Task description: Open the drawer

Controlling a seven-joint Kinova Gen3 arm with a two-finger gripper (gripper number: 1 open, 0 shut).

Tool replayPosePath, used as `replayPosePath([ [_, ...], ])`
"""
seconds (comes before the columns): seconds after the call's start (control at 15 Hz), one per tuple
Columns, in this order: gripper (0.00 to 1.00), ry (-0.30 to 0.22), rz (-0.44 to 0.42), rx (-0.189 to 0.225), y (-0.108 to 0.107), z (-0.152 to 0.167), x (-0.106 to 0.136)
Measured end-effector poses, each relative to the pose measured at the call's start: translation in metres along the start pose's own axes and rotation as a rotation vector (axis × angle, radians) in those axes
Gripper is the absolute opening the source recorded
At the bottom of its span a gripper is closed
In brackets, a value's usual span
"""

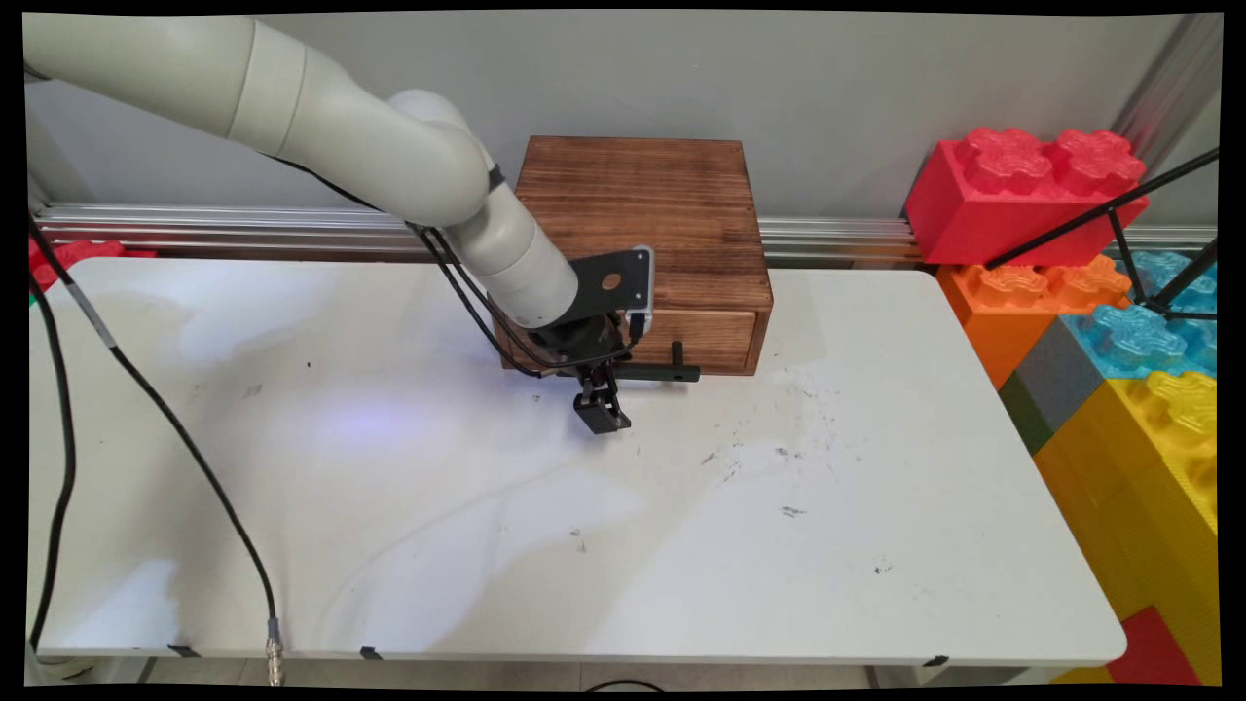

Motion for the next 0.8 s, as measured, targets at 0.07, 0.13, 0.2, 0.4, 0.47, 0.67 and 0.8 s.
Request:
replayPosePath([
  [0.07, 1.00, -0.001, 0.001, 0.000, 0.000, 0.001, 0.000],
  [0.13, 1.00, -0.002, 0.001, -0.001, 0.001, 0.003, -0.001],
  [0.2, 1.00, -0.002, 0.001, -0.001, 0.001, 0.005, -0.002],
  [0.4, 1.00, 0.001, 0.000, 0.000, 0.002, 0.010, -0.003],
  [0.47, 1.00, 0.003, 0.000, 0.001, 0.002, 0.011, -0.004],
  [0.67, 1.00, 0.006, -0.002, 0.002, 0.003, 0.015, -0.007],
  [0.8, 1.00, 0.008, -0.002, 0.001, 0.004, 0.016, -0.009],
])
